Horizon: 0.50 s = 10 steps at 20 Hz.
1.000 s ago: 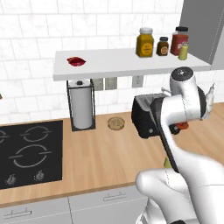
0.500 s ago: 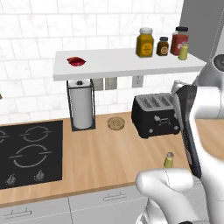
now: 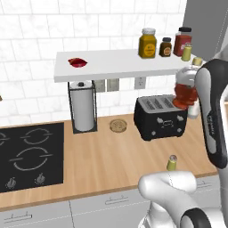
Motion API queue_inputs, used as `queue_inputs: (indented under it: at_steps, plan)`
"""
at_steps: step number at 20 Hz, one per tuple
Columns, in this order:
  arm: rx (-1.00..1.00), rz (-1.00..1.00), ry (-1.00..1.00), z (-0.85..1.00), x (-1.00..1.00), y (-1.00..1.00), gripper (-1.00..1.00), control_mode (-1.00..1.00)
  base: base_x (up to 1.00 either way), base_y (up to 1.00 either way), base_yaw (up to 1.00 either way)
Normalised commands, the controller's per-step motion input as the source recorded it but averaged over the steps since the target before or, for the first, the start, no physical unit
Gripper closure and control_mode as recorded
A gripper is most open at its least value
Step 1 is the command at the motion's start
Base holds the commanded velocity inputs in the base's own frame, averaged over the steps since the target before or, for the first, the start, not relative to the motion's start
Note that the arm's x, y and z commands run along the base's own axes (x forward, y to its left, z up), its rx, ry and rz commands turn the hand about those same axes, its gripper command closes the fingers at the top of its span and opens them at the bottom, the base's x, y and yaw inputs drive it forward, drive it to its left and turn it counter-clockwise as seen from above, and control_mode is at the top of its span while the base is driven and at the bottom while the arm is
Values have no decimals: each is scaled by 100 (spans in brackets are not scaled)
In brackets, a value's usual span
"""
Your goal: Put the shaker and condiment bottle from the counter next to their counterparts in the cabinet.
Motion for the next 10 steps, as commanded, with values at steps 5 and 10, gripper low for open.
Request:
queue_inputs:
  at_steps: [5, 10]
  plan:
    - [-11, 31, 0, 58, 0, 47, 100, -100, 0, 0, 0]
    - [-14, 22, -6, 3, -3, 60, 100, -100, 0, 0, 0]
